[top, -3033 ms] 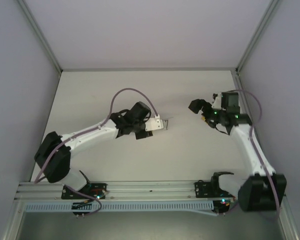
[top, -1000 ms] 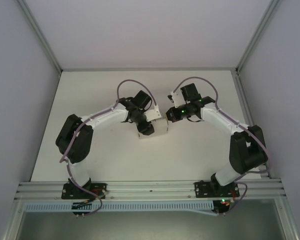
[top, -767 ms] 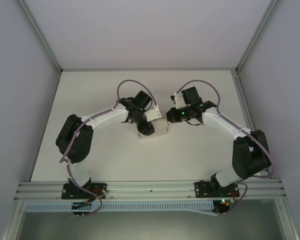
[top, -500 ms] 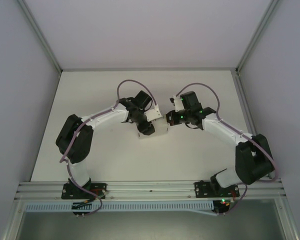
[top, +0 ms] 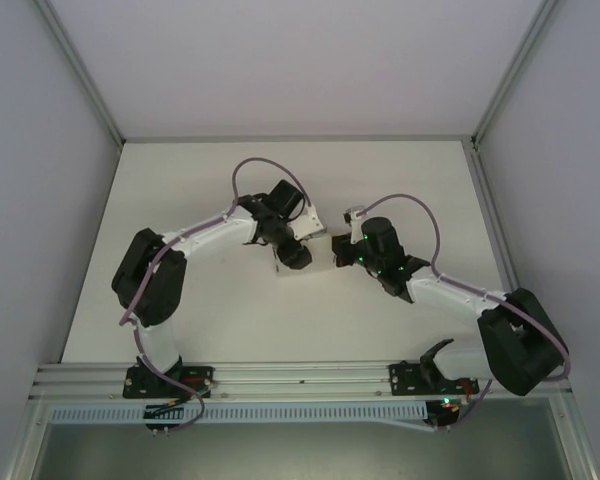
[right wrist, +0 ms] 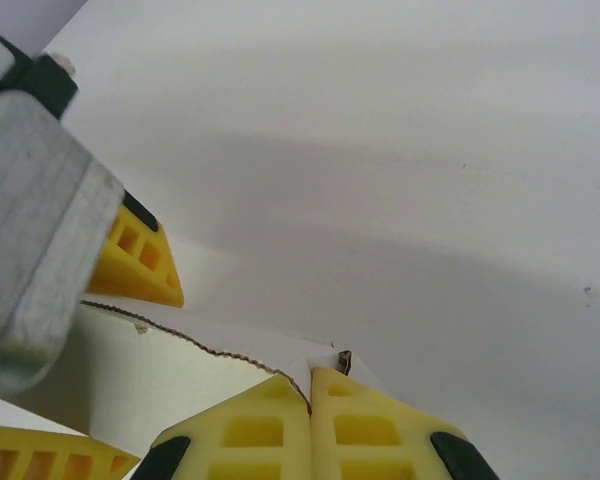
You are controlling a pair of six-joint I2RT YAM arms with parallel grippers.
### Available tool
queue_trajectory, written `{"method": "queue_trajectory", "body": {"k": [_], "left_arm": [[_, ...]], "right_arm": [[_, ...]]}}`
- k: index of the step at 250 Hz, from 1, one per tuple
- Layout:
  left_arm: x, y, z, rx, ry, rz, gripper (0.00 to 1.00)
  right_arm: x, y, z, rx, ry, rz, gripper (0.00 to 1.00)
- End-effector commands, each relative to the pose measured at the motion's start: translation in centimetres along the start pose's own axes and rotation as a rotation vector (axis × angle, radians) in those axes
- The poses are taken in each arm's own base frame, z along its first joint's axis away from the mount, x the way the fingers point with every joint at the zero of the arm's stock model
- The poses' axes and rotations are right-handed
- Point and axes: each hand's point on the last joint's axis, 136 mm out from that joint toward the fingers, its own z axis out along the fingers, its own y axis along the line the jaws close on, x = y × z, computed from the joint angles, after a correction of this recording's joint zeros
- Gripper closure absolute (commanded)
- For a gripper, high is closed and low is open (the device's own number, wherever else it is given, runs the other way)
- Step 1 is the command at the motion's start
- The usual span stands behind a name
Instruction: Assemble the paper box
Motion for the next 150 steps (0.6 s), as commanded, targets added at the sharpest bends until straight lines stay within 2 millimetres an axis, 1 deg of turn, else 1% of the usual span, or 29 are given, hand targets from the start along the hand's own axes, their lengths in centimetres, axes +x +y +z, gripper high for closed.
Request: {"method": "queue_trajectory", "body": {"k": [1,9,21,25,43,45,48,76,90,103,120,135,150], "left_arm": [[-2.5,1.3,-1.8,-0.051,-0.083,-0.058,0.31],[-3.0,1.3,-2.3,-0.056,-0.1,-0.062,0.25],[-3.6,1.2,-3.2,-0.06,-0.122,-0.066,0.22],[-3.8,1.1,-3.4,-0.06,-0.127,-0.066,0.2],[-4.4,0.9,-4.6,-0.075,-0.151,-0.069,0.06],[-4.4,0.9,-4.7,-0.076,-0.154,-0.07,0.02],[-4.6,0.8,-5.0,-0.076,-0.16,-0.071,0.01],[-5.0,0.2,-6.6,-0.085,-0.201,-0.075,0.0],[-4.9,0.2,-7.2,-0.097,-0.212,-0.093,0.0],[-4.7,0.5,-7.9,-0.127,-0.219,-0.132,0.0],[-3.8,1.4,-8.9,-0.196,-0.208,-0.214,0.0],[-2.7,2.3,-9.8,-0.27,-0.202,-0.291,0.0],[-0.3,2.8,-10.1,-0.333,-0.157,-0.359,0.0]], "right_arm": [[8.9,-3.2,-0.3,0.14,0.267,0.069,1.0],[8.7,-3.2,-0.3,0.144,0.253,0.073,1.0],[8.5,-3.3,-0.5,0.151,0.243,0.074,1.0],[8.4,-3.3,-0.5,0.151,0.242,0.07,1.0],[8.6,-3.5,-0.7,0.175,0.246,0.06,1.0],[8.7,-3.6,-0.7,0.18,0.251,0.059,1.0],[8.7,-3.6,-0.7,0.181,0.253,0.058,1.0],[9.0,-3.4,-0.7,0.207,0.285,0.042,1.0],[8.6,-3.0,-0.5,0.21,0.285,0.034,1.0],[8.3,-2.8,-0.5,0.217,0.28,0.033,1.0],[7.8,-2.7,-0.6,0.229,0.277,0.04,1.0],[7.7,-2.5,-0.6,0.237,0.285,0.039,1.0],[7.8,-2.4,-0.6,0.242,0.292,0.035,1.0]]}}
